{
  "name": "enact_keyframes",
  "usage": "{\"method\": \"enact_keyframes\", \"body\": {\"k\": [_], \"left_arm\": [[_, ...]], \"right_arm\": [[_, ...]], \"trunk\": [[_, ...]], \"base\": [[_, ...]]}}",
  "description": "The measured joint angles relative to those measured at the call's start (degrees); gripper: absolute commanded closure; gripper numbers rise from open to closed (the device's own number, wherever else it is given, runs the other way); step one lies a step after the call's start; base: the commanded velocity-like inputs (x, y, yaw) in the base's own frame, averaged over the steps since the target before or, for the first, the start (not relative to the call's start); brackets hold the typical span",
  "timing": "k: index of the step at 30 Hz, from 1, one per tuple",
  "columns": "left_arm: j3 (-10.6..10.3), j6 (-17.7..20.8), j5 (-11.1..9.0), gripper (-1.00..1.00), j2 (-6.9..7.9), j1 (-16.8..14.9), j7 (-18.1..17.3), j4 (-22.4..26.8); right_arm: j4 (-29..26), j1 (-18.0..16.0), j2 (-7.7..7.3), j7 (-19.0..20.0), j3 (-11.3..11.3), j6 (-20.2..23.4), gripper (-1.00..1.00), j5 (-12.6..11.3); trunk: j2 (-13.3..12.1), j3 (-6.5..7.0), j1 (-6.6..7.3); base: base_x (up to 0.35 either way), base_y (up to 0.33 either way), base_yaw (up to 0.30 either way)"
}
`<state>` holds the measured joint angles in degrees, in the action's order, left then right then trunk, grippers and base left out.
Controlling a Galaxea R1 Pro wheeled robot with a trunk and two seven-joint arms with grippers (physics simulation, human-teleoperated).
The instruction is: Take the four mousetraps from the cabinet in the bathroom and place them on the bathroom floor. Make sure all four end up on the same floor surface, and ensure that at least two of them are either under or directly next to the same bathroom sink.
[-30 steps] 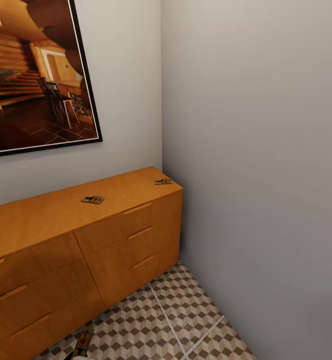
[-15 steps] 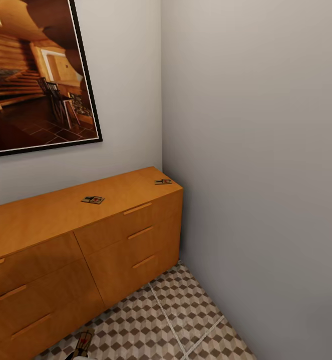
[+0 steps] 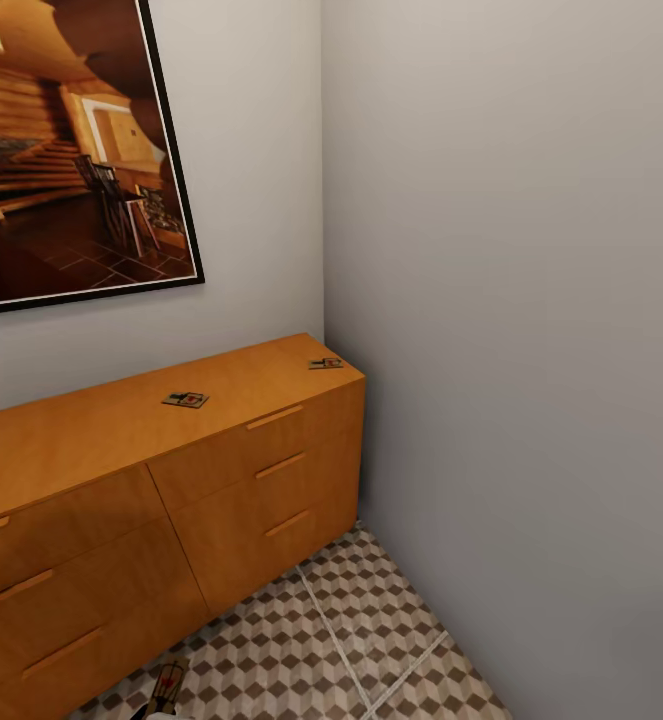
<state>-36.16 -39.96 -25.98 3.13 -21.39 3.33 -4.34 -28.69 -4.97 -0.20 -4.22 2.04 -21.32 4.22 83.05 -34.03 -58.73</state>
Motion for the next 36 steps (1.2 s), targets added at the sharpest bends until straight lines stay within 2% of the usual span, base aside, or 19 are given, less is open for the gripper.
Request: {"method": "enact_keyframes", "body": {"k": [36], "left_arm": [[0.0,0.0,0.0,1.0,-0.01,0.01,0.0,0.0]], "right_arm": [[0.13,0.01,-0.03,0.0,-0.02,-0.39,-1.0,0.0]], "trunk": [[0.0,0.0,0.0]], "base": [[0.0,0.0,0.0]]}}
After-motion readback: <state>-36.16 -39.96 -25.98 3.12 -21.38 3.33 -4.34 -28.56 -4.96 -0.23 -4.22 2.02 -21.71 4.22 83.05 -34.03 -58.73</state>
